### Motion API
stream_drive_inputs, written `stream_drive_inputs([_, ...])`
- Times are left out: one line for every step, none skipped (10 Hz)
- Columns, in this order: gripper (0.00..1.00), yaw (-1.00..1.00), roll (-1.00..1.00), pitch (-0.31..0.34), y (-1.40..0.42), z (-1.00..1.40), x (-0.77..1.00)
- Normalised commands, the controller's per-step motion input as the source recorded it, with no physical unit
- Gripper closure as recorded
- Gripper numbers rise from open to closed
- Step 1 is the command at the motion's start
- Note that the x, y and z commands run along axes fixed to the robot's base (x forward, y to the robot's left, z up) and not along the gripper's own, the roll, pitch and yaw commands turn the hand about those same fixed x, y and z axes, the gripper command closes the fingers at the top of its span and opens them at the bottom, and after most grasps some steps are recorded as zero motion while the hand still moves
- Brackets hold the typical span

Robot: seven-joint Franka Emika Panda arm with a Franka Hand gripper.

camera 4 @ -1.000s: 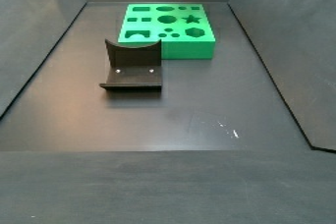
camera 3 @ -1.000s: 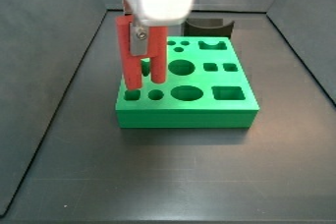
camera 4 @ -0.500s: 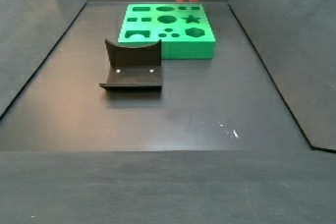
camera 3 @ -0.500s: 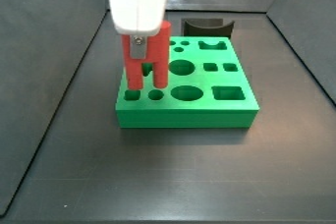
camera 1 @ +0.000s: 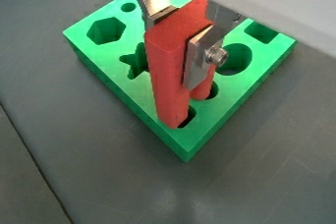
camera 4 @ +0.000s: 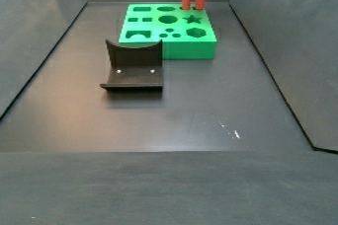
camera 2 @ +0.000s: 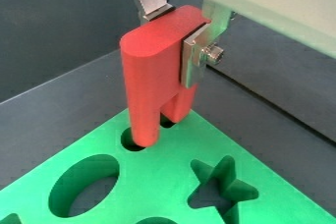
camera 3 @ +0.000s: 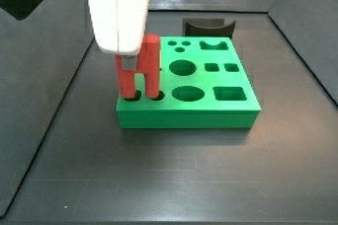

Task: Insert the square-circle object.

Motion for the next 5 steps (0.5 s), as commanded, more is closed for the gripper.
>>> stream_drive_inputs([1.0,0.1,0.0,0.0,-0.07,-0.28,0.11])
stream_drive_inputs([1.0,0.0,0.0,0.0,-0.19,-0.27,0.19])
stream_drive_inputs([1.0,-0.07,-0.02,0.009,-0.22,-0.25,0.29])
stream_drive_inputs([1.0,-0.08,0.0,0.021,-0.18,-0.29,0.37])
stream_drive_inputs([1.0,-0.07,0.08,0.044,-0.03,-0.29,0.29])
